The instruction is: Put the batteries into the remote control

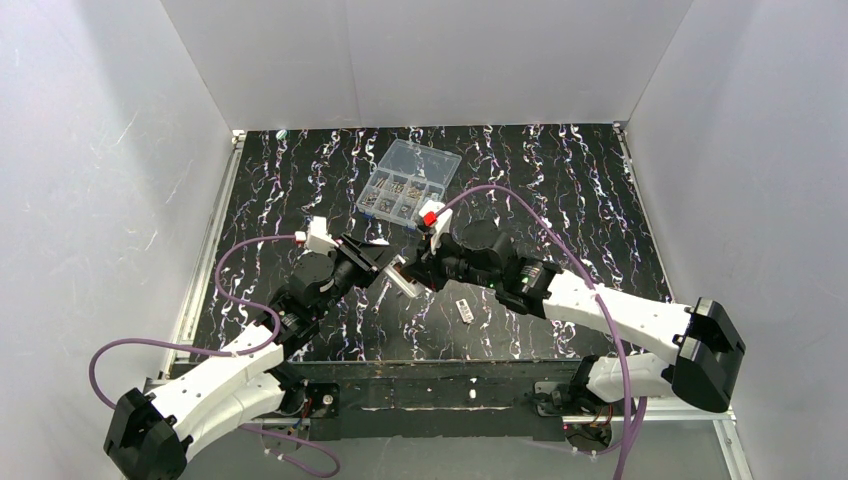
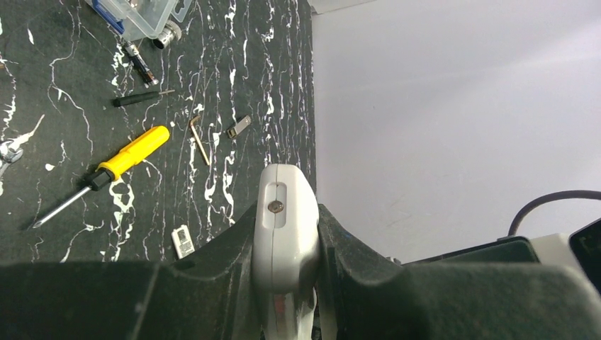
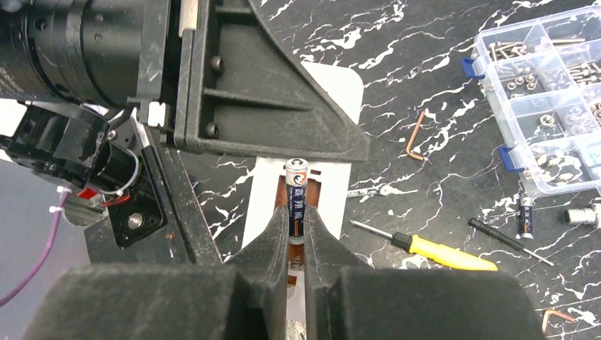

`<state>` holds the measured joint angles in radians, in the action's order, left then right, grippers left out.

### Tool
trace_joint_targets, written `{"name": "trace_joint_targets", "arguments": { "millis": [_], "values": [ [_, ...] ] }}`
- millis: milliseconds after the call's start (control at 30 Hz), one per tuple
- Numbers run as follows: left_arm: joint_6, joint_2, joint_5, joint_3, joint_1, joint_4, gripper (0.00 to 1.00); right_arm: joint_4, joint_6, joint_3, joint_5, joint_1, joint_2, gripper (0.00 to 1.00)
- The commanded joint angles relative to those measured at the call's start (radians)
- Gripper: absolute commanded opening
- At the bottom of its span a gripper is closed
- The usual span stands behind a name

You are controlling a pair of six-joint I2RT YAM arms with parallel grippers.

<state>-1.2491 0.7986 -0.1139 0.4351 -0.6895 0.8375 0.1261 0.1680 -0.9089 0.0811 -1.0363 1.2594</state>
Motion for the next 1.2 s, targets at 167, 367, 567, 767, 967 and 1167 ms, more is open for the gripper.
{"name": "trace_joint_targets", "arguments": {
  "millis": [167, 367, 567, 767, 967, 1167],
  "values": [
    [-0.005, -0.024, -0.017, 0.027, -0.005, 0.083, 0.0, -0.062, -0.028, -0.033, -0.032, -0.031, 0.001, 0.08],
    [-0.003, -0.023, -0.012, 0.026, -0.005, 0.084, 0.0, -0.051, -0.034, -0.025, -0.075, -0.036, -0.008, 0.08],
    [-0.006, -0.018, 0.0, 0.022, -0.005, 0.096, 0.0, -0.024, -0.059, -0.022, -0.143, -0.041, -0.016, 0.11],
    [-0.013, -0.016, 0.0, 0.012, -0.005, 0.106, 0.0, -0.01, -0.093, -0.021, -0.155, -0.053, -0.018, 0.12],
    [-0.017, -0.014, 0.0, 0.006, -0.005, 0.108, 0.0, 0.02, -0.116, -0.004, -0.163, -0.068, -0.037, 0.14],
    [-0.023, -0.004, 0.003, 0.0, -0.005, 0.122, 0.0, 0.029, -0.129, 0.004, -0.19, -0.074, -0.05, 0.2]
  ]
}}
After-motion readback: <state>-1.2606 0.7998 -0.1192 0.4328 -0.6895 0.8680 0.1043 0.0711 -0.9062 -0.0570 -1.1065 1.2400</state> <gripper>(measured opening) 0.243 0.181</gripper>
